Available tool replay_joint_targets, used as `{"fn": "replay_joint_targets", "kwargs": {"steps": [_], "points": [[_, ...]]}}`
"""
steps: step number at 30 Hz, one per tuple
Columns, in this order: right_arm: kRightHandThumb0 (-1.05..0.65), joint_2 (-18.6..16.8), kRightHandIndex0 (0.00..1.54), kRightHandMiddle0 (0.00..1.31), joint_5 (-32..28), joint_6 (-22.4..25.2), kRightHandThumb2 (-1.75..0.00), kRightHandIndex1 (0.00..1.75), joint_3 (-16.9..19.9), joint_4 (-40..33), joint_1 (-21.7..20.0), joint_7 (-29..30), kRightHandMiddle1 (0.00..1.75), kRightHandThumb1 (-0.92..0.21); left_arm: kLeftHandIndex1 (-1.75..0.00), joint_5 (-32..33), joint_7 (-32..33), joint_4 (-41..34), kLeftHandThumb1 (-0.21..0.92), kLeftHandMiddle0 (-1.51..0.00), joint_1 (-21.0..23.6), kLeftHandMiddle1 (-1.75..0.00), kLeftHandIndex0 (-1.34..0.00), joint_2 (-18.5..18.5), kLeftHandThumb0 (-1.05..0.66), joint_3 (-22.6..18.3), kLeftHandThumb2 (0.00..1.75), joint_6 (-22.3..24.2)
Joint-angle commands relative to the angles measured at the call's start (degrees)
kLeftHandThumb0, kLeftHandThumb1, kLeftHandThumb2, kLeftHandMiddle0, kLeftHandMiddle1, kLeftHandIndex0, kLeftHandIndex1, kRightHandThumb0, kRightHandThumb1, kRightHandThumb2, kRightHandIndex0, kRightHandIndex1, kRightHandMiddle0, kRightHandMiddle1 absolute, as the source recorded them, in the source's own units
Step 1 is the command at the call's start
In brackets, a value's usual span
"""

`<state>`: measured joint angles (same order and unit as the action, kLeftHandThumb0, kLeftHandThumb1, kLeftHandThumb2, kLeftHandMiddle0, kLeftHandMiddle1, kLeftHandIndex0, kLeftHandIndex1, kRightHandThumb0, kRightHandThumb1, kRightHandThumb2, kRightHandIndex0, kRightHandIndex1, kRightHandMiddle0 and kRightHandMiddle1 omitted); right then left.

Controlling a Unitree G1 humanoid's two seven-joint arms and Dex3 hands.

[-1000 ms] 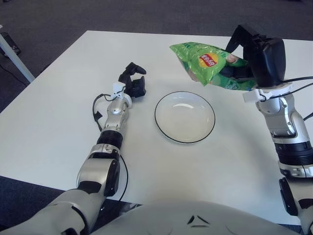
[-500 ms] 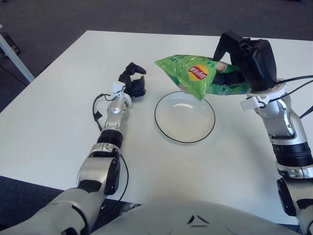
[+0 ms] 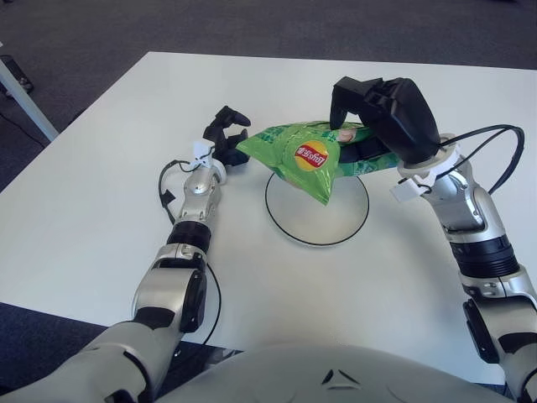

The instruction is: Put the snack into the plate.

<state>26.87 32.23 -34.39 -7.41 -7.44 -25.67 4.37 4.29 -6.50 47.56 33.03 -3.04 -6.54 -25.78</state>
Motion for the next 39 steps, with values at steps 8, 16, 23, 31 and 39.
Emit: {"fn": "replay_joint_targets", "kwargs": {"steps": [8, 16, 23, 31, 39], "points": [[-0.47, 0.23, 1.16, 0.61, -0.32, 0.44, -1.33, 1.75, -0.45, -1.50, 0.66, -4.79, 1.75, -0.30, -1.75, -0.42, -0.35, 2.68, 0.48, -1.25, -5.17, -1.75, -0.48, 0.78, -0.43, 0.37, 1.11, -0.83], [-0.44, 2.91, 0.95, 0.54, -3.45, 6.07, -1.21, 1.75, -2.26, -4.34, 1.07, -16.75, 1.75, -0.40, -1.75, -0.67, -0.35, 2.77, 0.48, -1.25, -5.22, -1.75, -0.49, 0.67, -0.43, 0.50, 1.11, -1.23], [-0.39, 7.57, 0.39, 0.46, -6.07, 9.86, -0.88, 1.75, -2.96, -7.29, 1.93, -28.05, 1.65, -0.60, -1.75, -1.10, 0.65, 2.16, 0.48, -1.25, -5.43, -1.75, -0.49, 0.68, -0.43, 0.62, 1.11, -0.39], [-0.35, 9.01, 0.05, 0.34, -10.21, 8.30, -0.57, 1.73, -2.88, -6.36, 1.44, -32.06, 1.54, -0.74, -1.75, -1.72, 2.56, 0.61, 0.46, -1.25, -5.84, -1.75, -0.50, 0.92, -0.44, 0.97, 1.14, 1.21], [-0.35, 10.75, 0.01, 0.03, -15.30, 5.09, -1.00, 1.20, -3.23, -3.52, -0.69, -36.54, 1.27, -0.32, -1.75, -2.34, 4.10, -0.80, 0.43, -1.26, -6.17, -1.75, -0.53, 1.03, -0.44, 1.41, 1.18, 2.29]]}}
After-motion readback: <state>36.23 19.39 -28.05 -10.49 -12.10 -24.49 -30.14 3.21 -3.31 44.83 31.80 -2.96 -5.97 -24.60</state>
